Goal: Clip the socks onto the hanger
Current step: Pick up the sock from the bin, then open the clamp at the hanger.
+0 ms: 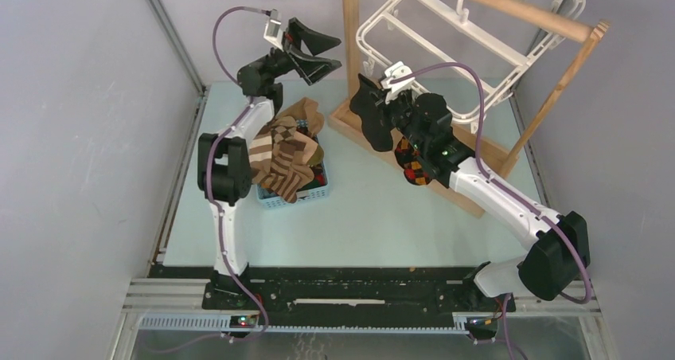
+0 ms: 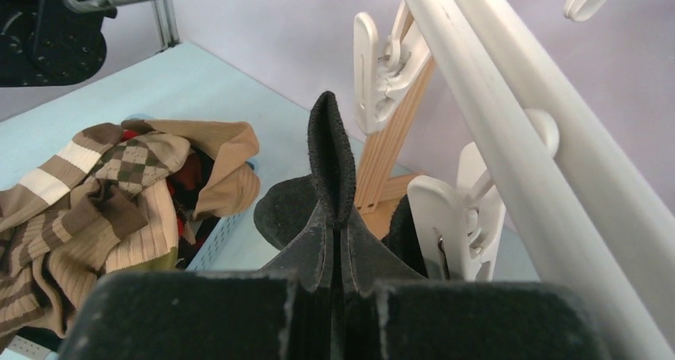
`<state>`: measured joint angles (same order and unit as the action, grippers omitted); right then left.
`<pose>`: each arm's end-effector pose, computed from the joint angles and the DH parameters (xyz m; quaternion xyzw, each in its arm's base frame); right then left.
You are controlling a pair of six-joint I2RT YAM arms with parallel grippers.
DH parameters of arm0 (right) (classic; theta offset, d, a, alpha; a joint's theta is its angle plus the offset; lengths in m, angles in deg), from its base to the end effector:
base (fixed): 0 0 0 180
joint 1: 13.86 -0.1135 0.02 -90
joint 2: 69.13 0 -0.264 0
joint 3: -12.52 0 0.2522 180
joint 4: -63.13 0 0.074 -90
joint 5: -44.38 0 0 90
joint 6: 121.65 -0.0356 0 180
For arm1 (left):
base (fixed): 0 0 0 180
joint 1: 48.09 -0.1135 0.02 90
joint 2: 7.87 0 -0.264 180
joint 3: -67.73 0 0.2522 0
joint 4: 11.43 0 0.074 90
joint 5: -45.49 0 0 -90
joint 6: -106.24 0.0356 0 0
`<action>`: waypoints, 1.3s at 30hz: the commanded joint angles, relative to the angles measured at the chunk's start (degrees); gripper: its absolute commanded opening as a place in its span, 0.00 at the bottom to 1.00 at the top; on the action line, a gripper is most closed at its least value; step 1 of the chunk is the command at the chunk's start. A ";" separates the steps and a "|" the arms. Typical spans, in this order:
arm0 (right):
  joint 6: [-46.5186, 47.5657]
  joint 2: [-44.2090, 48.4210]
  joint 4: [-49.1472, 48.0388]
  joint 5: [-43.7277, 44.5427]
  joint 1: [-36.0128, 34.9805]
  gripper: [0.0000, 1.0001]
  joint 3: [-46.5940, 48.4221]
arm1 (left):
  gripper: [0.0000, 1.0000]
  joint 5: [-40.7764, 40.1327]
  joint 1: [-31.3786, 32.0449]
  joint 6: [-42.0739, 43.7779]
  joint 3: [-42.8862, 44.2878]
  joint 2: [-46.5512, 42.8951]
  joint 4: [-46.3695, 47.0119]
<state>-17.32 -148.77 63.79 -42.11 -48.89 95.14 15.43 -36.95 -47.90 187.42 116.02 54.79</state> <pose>0.2746 0.1898 0.3907 -0.2690 0.6383 0.1087 0.7130 0.4472 -0.1195 0.3953 0.3404 0.4037 -0.6090 0.5919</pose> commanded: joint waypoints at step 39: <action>-0.03 10.88 5.87 1.67 1.89 0.00 -5.19 | 0.92 1.58 9.88 -4.44 4.93 3.28 3.77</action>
<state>-16.65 -140.02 69.95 -40.73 -47.47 90.25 15.41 -25.85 -52.92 193.52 123.26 55.99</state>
